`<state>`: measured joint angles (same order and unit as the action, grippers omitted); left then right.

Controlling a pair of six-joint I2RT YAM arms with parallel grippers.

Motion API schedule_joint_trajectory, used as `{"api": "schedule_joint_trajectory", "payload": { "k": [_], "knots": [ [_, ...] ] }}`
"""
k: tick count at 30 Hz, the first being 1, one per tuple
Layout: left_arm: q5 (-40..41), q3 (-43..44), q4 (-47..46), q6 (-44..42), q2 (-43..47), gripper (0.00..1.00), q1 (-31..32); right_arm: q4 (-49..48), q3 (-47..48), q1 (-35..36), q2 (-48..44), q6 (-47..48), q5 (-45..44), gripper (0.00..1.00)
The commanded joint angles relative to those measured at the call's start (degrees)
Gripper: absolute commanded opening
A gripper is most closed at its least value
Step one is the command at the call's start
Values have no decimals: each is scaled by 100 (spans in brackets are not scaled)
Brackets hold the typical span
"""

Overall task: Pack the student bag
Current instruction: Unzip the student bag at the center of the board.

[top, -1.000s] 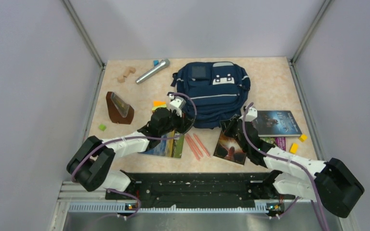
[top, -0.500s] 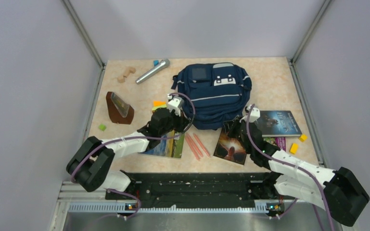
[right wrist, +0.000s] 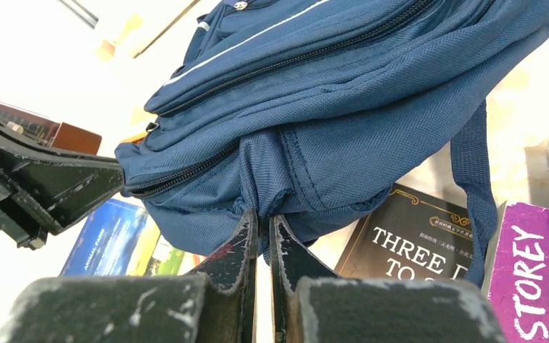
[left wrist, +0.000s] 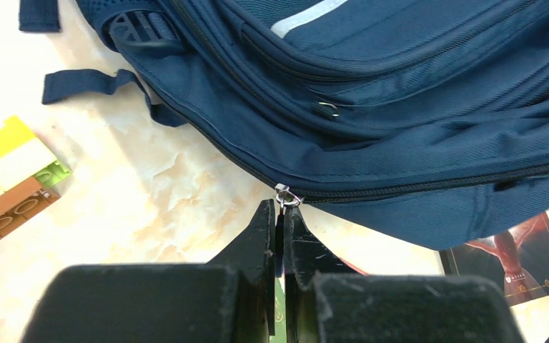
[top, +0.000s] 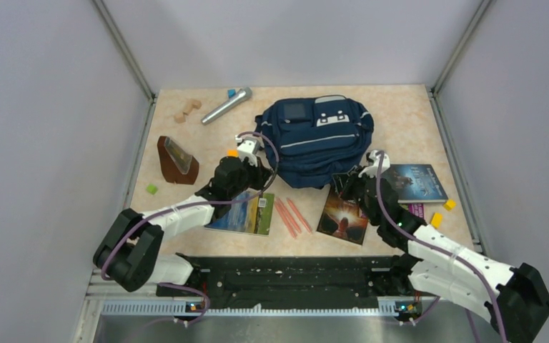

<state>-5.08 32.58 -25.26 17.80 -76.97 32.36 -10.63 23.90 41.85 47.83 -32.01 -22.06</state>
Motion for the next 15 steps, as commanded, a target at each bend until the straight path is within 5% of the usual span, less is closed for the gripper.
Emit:
{"api": "schedule_joint_trajectory", "payload": {
  "k": [1, 15],
  "knots": [
    [455, 130, 211, -207, 189, 0, -302, -39, 554, -45, -327, 448, -210, 0],
    [624, 489, 372, -479, -303, 0, -775, 219, 708, -45, -837, 522, 212, 0]
  ]
}}
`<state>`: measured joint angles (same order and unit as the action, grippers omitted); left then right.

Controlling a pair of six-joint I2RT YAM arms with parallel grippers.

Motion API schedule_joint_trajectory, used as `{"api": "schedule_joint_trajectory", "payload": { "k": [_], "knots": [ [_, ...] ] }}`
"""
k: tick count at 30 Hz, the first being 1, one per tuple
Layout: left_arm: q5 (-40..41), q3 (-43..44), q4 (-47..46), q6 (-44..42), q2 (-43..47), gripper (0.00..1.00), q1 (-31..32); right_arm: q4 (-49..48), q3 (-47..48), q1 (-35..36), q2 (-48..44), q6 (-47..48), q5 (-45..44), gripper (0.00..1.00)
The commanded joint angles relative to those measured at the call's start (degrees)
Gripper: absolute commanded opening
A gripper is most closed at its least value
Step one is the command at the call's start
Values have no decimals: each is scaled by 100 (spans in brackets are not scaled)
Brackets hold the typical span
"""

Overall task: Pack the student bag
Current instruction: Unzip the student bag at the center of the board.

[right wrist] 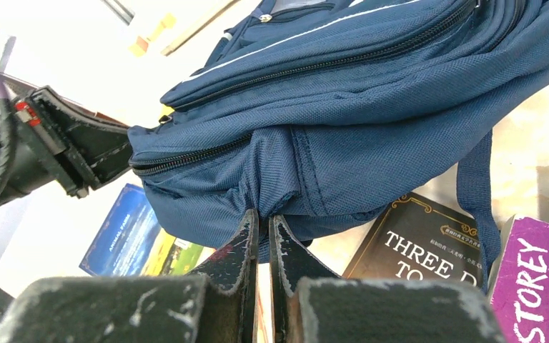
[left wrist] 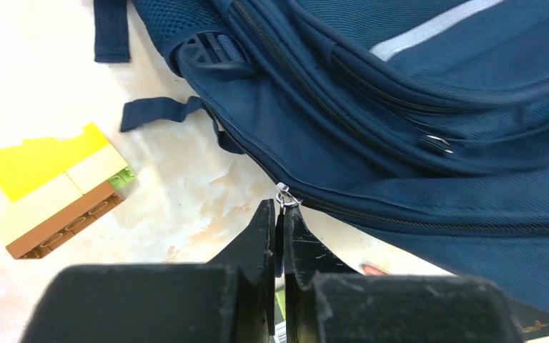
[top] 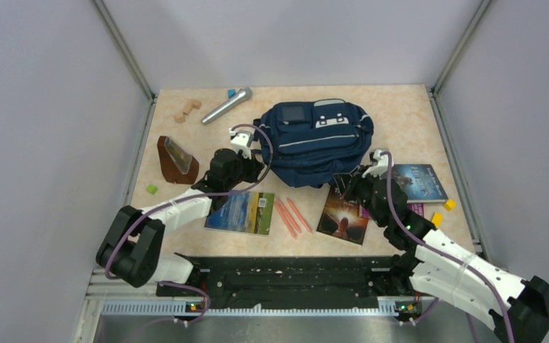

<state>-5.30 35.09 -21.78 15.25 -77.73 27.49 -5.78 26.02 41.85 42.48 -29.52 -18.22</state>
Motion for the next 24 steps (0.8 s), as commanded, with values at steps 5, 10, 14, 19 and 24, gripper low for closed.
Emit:
{"api": "schedule_joint_trajectory", "payload": {
  "k": [5, 10, 14, 19, 24],
  "knots": [
    [565, 467, -82, -223, -660, 0, -430, -155, 529, -45, -461, 285, -92, 0],
    [765, 833, -16, -354, -1136, 0, -492, -122, 516, -45, -604, 275, -11, 0],
    [984, 1045, -23, -423, -1401, 0, -499, -95, 505, -47, -609, 239, 32, 0],
    [1114, 1311, -11, -467, -1653, 0, -510, -185, 450, -45, -624, 232, 189, 0],
    [1325, 1462, -19, -566, -1865, 0, -547, -191, 415, -47, -693, 172, 230, 0]
  ]
}}
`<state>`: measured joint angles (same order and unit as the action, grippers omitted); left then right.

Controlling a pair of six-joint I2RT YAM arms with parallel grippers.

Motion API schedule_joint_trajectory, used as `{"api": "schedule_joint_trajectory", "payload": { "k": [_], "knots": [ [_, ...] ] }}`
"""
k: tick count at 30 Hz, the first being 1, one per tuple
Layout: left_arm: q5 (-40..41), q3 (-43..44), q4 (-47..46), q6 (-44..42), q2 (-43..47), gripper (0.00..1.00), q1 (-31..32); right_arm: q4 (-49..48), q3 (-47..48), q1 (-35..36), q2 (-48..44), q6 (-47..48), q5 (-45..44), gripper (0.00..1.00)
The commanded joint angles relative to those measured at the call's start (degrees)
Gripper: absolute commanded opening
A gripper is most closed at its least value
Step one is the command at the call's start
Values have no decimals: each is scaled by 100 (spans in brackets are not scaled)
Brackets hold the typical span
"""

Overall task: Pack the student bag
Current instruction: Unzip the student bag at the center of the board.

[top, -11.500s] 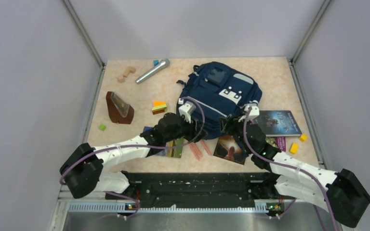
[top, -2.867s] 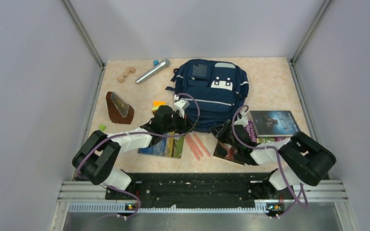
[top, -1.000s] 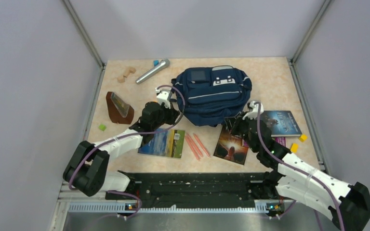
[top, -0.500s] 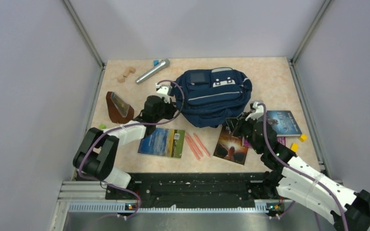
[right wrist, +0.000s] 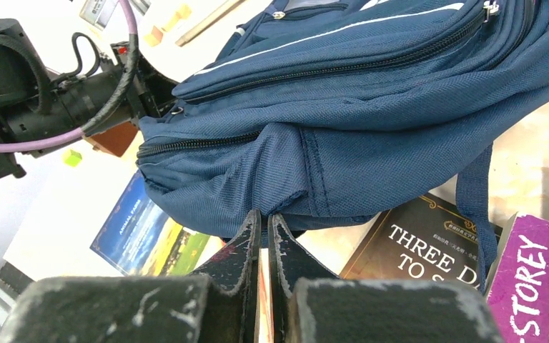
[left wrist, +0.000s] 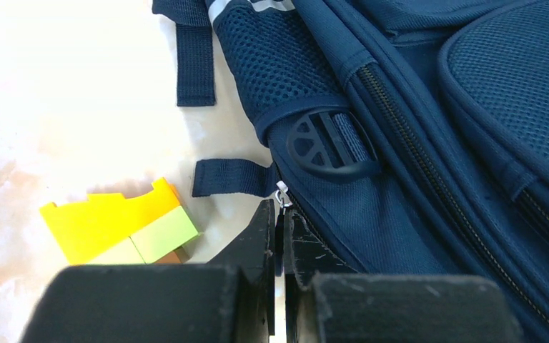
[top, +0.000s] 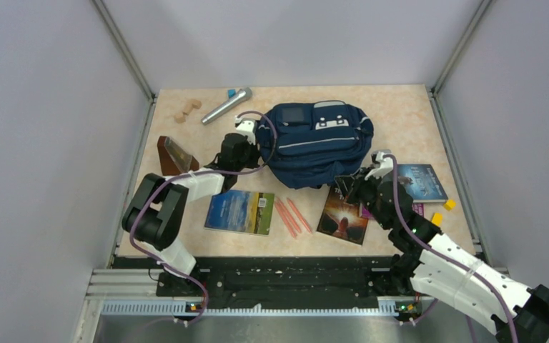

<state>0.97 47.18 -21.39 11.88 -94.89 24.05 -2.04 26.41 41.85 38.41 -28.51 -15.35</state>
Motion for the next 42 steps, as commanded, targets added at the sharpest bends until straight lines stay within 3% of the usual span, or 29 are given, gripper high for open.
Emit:
{"api": "schedule_joint_trajectory", "payload": {
  "k": [1, 18, 26, 34, 37, 42],
  "knots": [
    [710, 293, -43, -256, -173, 0, -211, -582, 359, -45, -297, 34, -50, 0],
    [814, 429, -77, -683, -453, 0, -256, -673, 419, -45, -188, -177, 75, 0],
    [179, 295, -267, -553, -331, 0, -257, -625, 178, -45, 60, -504, -167, 0],
    [-358, 244, -271, -486, -355, 0, -256, -719, -505, -45, 573, -966, -422, 53],
    [-384, 243, -268, -479, -367, 0, -255, -932, -832, -45, 695, -1384, -434, 66],
    [-447, 232, -256, -458, -379, 0, -256, -1687, -1300, -45, 1018, -1552, -151, 75]
  ]
}}
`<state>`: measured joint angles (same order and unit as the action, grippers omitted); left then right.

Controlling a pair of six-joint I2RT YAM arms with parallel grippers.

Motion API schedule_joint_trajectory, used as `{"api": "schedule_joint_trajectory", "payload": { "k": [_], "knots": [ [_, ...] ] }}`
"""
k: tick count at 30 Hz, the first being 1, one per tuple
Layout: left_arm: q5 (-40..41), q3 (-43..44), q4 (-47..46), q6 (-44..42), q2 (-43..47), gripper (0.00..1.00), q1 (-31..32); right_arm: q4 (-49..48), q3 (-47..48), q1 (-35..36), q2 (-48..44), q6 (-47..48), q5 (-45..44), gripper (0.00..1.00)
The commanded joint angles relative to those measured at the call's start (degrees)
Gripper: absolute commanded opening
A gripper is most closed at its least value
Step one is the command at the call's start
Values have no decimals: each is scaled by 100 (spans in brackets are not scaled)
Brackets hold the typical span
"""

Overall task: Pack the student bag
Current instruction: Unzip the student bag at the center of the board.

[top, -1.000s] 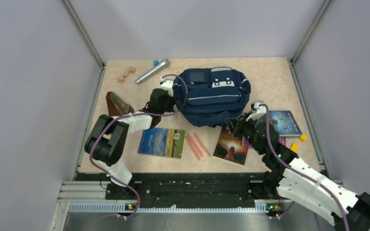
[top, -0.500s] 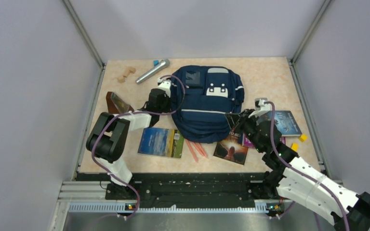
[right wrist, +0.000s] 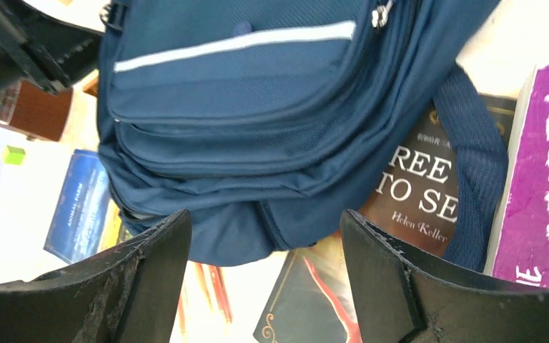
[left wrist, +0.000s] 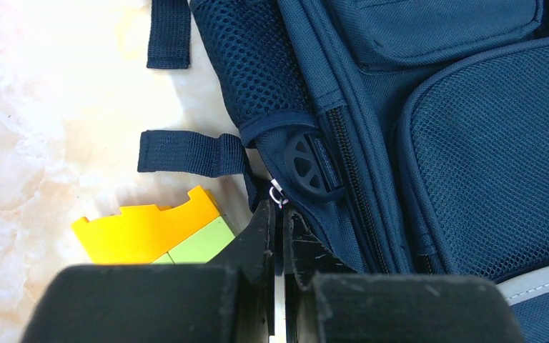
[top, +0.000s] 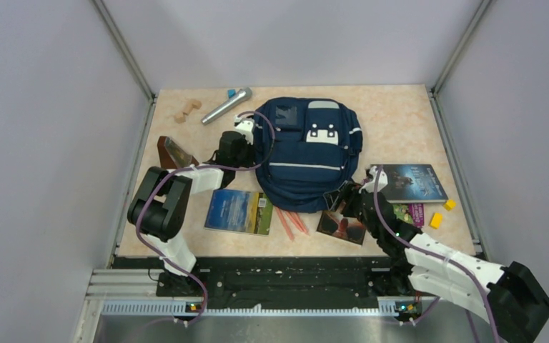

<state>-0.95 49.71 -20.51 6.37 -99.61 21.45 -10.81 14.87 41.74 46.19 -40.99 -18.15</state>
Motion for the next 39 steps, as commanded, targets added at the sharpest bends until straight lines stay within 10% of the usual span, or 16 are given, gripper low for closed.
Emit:
{"api": "schedule_joint_trajectory", "payload": {
  "k": [1, 16, 39],
  "knots": [
    [-261, -25, -346, 101, 94, 0, 6, -821, -124, -34, 382, -311, 193, 76],
    [-275, -43, -375, 69, 132, 0, 2, -1788, -123, -25, 2036, -1222, 317, 80],
    [-308, -75, -354, 72, 191, 0, 8, -2108, -525, 55, 1684, -1384, 232, 86]
  ]
}}
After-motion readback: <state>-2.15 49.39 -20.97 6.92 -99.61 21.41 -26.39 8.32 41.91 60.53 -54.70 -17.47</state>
